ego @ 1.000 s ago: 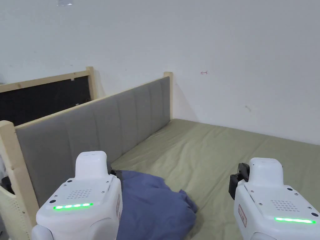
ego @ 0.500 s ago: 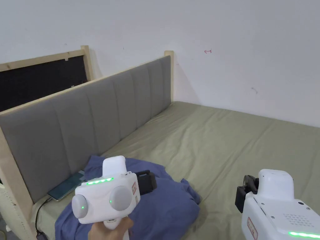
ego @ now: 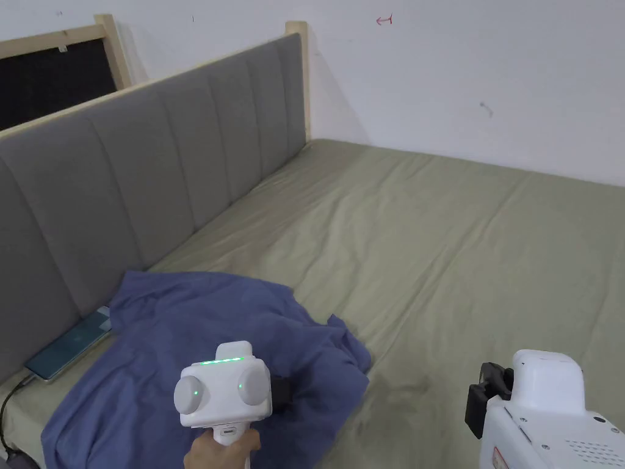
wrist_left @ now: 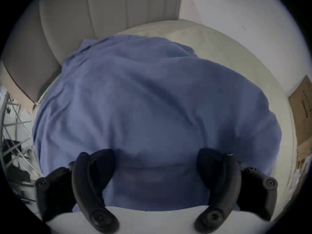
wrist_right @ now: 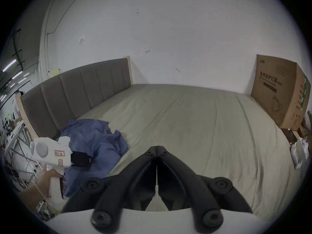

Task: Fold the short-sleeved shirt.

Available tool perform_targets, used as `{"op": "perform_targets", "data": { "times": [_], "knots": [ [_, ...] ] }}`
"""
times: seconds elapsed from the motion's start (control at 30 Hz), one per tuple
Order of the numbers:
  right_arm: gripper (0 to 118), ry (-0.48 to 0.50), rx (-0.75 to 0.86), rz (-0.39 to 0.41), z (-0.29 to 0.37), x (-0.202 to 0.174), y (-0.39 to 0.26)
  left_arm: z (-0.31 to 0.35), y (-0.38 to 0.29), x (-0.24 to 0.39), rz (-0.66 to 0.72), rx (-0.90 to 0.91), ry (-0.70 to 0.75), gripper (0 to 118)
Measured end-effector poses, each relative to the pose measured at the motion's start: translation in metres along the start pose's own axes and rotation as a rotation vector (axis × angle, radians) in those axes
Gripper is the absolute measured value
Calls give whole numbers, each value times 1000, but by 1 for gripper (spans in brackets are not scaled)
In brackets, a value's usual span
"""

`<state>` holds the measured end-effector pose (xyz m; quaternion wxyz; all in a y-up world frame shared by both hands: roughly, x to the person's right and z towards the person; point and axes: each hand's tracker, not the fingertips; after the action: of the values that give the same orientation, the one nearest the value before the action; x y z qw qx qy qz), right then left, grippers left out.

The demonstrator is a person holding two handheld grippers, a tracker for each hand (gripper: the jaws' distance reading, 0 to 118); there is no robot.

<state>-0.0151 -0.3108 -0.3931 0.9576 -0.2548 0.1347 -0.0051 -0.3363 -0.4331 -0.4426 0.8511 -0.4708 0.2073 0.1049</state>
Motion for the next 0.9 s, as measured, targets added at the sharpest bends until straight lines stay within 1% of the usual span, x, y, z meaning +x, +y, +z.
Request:
{"op": "perform_targets", "data": {
  "times": [0.03,0.1,0.13,0.2,0.23,0.27,0.3,0.33,0.37,0.43,0.57,0.6,0.63,0.73,0.8,0.83,0.87,0.9],
  "knots": [
    [1,-2,-6,-2,-1,1,-2,3,2,4,-5,-17,5,102],
    [1,-6,-17,-7,-4,2,-7,1,4,4,-18,-16,-4,93],
    [1,-5,-23,-11,-4,3,-8,2,5,5,-34,-14,-10,86],
    [1,2,-31,-20,-3,2,-11,6,10,7,-78,-15,-17,66],
    [1,3,-33,-19,-2,2,-12,10,12,9,-98,-8,3,51],
    [1,3,-36,-14,-2,1,-13,14,14,10,-99,12,58,16],
    [1,2,-36,3,0,1,-14,14,14,11,-105,24,157,0],
    [1,-7,-34,15,1,2,-15,12,15,5,-93,27,125,0],
    [1,-17,-32,18,3,3,-15,10,15,2,-66,-24,36,0],
    [1,-11,-32,2,6,10,-13,13,18,0,-91,-12,47,0],
    [1,-37,-34,-37,11,25,-10,28,30,-19,62,-26,-71,0],
    [1,-45,-30,-51,14,30,-9,40,33,-23,87,-10,-123,0],
    [1,-47,-28,-64,16,34,-9,49,36,-26,114,12,-143,0],
    [1,-60,-20,-90,25,44,-6,101,44,-21,119,76,-158,0],
    [1,-71,-10,-108,32,50,-3,127,51,-16,133,106,-196,0],
    [1,-76,-4,-119,35,53,-2,138,53,-13,133,120,-208,0],
    [1,-78,2,-130,40,57,-1,129,64,-12,116,134,-246,0],
    [1,-81,10,-136,45,60,1,141,67,-6,115,161,-282,0]
  ]
}}
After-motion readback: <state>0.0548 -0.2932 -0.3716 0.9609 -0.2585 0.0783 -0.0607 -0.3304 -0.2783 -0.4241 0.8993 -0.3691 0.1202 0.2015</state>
